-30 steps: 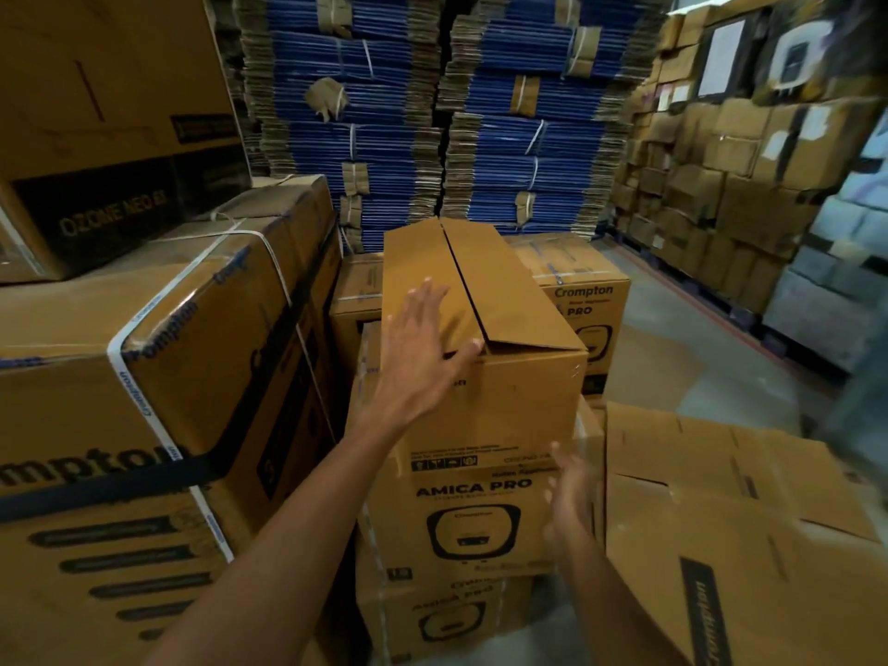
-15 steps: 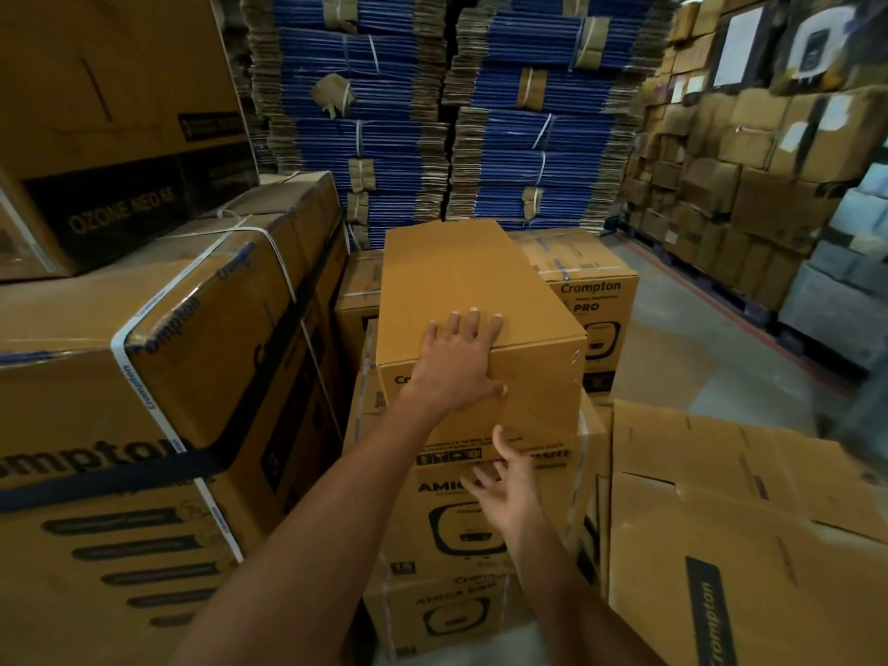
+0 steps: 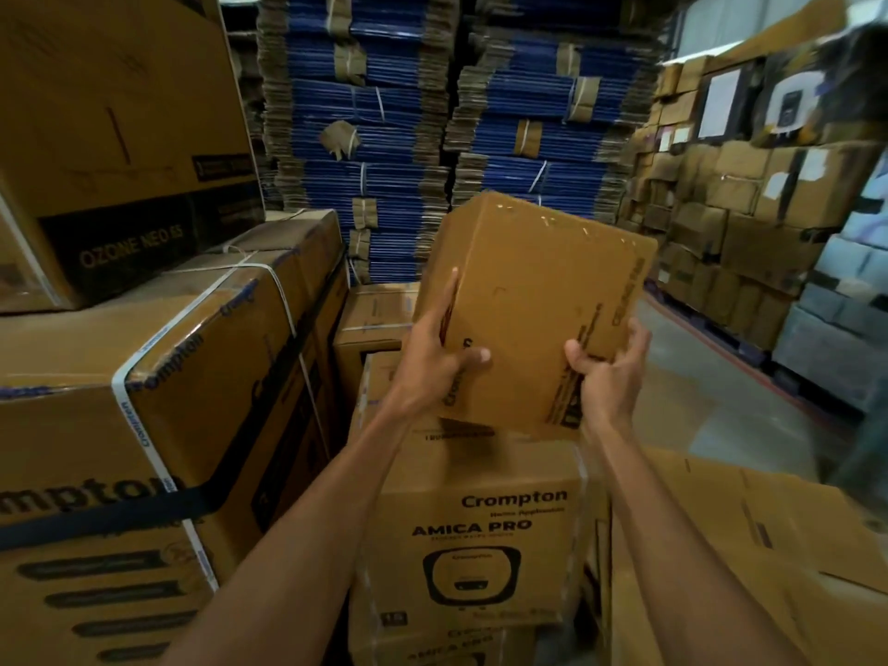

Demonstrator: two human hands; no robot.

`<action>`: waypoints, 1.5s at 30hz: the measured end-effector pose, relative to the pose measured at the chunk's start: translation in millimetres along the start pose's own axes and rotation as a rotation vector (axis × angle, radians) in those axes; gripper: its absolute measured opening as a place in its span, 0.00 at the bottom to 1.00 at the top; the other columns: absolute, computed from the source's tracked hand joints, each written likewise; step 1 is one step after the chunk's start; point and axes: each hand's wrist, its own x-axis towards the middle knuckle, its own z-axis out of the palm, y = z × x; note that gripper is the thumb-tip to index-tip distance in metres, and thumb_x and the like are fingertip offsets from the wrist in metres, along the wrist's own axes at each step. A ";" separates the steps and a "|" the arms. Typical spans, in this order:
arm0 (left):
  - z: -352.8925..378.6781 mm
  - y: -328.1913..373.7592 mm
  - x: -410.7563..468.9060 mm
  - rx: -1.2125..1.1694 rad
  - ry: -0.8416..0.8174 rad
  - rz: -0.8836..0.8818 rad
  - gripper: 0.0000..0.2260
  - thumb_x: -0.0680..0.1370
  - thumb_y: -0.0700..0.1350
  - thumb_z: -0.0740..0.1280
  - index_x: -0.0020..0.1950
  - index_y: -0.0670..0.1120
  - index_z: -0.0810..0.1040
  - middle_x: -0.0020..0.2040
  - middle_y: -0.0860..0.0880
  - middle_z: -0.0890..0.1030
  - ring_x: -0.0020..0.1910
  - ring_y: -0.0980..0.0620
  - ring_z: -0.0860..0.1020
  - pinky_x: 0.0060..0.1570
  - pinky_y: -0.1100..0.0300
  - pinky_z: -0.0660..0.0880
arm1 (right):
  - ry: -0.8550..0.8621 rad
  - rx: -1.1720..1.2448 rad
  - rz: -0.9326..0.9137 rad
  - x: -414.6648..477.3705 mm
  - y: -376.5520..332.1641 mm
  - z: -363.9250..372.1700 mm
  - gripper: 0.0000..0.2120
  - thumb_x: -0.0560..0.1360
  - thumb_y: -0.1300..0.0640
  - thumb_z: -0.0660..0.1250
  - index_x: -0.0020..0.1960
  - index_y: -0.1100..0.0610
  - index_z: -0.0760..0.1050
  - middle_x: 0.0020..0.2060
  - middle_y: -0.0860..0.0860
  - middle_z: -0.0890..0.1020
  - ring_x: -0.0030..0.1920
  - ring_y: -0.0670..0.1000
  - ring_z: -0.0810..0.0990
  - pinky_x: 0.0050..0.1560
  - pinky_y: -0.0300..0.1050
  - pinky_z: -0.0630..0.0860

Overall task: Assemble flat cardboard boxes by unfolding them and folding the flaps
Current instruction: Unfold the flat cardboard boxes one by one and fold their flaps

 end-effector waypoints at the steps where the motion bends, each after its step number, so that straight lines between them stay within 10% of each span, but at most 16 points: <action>1: 5.9 -6.1 -7.9 -0.122 0.059 -0.005 0.47 0.74 0.41 0.78 0.84 0.55 0.53 0.76 0.53 0.70 0.72 0.56 0.72 0.69 0.53 0.73 | -0.040 -0.096 -0.070 6.7 -16.6 -0.6 0.30 0.75 0.64 0.74 0.71 0.49 0.65 0.62 0.49 0.79 0.56 0.50 0.78 0.53 0.46 0.77; 12: 97.9 -38.7 -60.1 -0.964 0.583 -0.493 0.40 0.74 0.27 0.72 0.73 0.59 0.57 0.67 0.52 0.75 0.63 0.51 0.77 0.57 0.56 0.76 | -0.579 -0.992 -0.547 19.2 -81.1 51.7 0.34 0.74 0.57 0.74 0.75 0.41 0.63 0.67 0.48 0.77 0.66 0.54 0.75 0.65 0.55 0.71; 19: 121.5 -74.8 -94.7 -1.016 0.449 -0.953 0.14 0.78 0.31 0.66 0.63 0.39 0.76 0.59 0.43 0.81 0.55 0.48 0.79 0.62 0.56 0.74 | -0.793 -1.250 -0.780 -22.2 -6.4 54.8 0.31 0.77 0.58 0.70 0.76 0.42 0.65 0.74 0.46 0.71 0.75 0.52 0.66 0.77 0.53 0.57; 24: 102.6 -83.4 -115.0 -0.554 0.159 -1.167 0.06 0.79 0.38 0.65 0.52 0.42 0.81 0.50 0.44 0.82 0.46 0.48 0.77 0.49 0.55 0.78 | -0.814 -1.244 -0.852 -38.8 36.1 25.3 0.26 0.78 0.51 0.70 0.74 0.47 0.69 0.74 0.48 0.71 0.75 0.53 0.65 0.76 0.53 0.58; 28: 64.2 -70.7 -97.0 -0.129 -0.058 -0.869 0.05 0.80 0.38 0.68 0.49 0.41 0.84 0.46 0.45 0.87 0.47 0.48 0.85 0.51 0.52 0.84 | -0.752 -1.085 -0.726 -37.0 34.9 17.0 0.23 0.82 0.38 0.55 0.70 0.50 0.75 0.71 0.47 0.76 0.73 0.51 0.68 0.73 0.53 0.58; 34: 15.9 -11.5 -29.4 0.463 0.060 -0.088 0.09 0.79 0.46 0.70 0.41 0.47 0.85 0.34 0.54 0.84 0.34 0.56 0.81 0.37 0.59 0.80 | -0.556 -0.934 -0.503 -32.2 25.5 25.9 0.07 0.80 0.55 0.67 0.57 0.54 0.80 0.55 0.50 0.83 0.59 0.53 0.75 0.61 0.48 0.68; 45: 14.3 -69.3 41.7 0.811 -0.234 -0.124 0.24 0.84 0.57 0.60 0.75 0.45 0.71 0.74 0.45 0.74 0.72 0.43 0.71 0.71 0.45 0.66 | -0.490 -1.197 -0.334 -24.9 19.4 41.2 0.29 0.79 0.36 0.61 0.71 0.54 0.70 0.67 0.55 0.77 0.69 0.58 0.69 0.70 0.58 0.64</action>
